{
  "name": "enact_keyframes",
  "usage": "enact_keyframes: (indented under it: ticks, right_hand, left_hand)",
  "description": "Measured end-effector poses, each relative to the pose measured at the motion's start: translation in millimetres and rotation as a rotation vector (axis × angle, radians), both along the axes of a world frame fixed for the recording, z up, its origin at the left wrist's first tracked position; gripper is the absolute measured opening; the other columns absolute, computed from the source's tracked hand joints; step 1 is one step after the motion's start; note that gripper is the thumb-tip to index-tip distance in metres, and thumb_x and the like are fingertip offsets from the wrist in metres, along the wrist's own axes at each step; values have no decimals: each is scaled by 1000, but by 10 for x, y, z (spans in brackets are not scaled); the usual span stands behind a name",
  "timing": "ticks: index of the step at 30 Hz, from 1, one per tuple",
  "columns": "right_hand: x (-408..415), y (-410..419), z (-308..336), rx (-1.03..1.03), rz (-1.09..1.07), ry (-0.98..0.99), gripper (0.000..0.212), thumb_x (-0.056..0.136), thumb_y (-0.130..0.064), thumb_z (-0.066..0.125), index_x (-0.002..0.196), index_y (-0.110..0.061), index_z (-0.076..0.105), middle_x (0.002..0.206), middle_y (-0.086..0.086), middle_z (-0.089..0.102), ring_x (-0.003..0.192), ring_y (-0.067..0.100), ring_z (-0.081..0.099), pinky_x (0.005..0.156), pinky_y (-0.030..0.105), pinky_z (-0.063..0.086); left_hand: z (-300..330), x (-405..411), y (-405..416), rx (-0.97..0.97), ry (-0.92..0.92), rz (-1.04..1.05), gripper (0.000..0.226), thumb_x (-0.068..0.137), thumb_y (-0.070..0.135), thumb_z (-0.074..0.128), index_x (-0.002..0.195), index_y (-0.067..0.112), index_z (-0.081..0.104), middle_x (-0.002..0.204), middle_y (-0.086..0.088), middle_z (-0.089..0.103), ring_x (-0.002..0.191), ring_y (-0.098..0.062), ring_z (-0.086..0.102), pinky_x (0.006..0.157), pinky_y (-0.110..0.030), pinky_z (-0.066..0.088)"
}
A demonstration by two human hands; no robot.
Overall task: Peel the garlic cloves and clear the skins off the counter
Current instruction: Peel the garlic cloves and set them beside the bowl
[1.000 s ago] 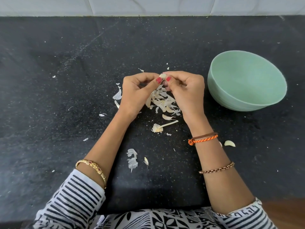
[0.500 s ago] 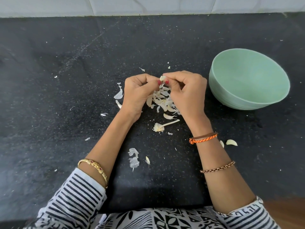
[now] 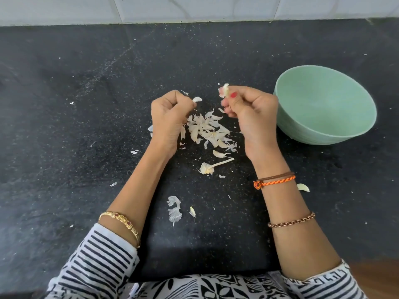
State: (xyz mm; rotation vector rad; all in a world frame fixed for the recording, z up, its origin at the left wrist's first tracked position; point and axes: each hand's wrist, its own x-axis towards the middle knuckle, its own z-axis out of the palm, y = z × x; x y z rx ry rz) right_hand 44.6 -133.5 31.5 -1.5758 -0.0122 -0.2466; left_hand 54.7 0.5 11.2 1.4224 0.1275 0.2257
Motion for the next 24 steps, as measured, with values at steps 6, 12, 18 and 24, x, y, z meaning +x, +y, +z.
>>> enact_keyframes:
  ticks: [6,12,18,24]
  right_hand:
    - [19,28,-74,-266,15,76,19,88,-4,58,93,-16,72,80,-10,68,75,2,63,76,20,53]
    - [39,38,-105,-406,-41,20,17,87,-7,59,90,-13,74,72,-14,64,67,-4,60,68,12,49]
    - [29,55,-129,-490,-115,-43,15,86,-7,60,92,-9,74,79,-2,70,73,6,64,71,19,52]
    - [4,125,-175,-558,-188,-135,14,84,-5,61,86,-8,74,74,-1,70,67,8,61,66,25,51]
  left_hand:
    - [-85,-15,-25,178,-103,-111,33,82,13,65,52,11,52,47,11,50,50,-6,40,52,-17,35]
    - [-61,-37,-15,201,-150,-193,9,80,14,68,81,21,73,74,-5,72,72,-25,61,71,-35,52]
    - [-45,-54,-18,315,-181,-160,12,80,17,67,87,23,74,74,6,72,73,-30,67,70,-45,53]
    - [-47,-66,-80,378,-208,-59,15,77,16,64,74,29,69,66,-1,69,60,-27,60,54,-35,47]
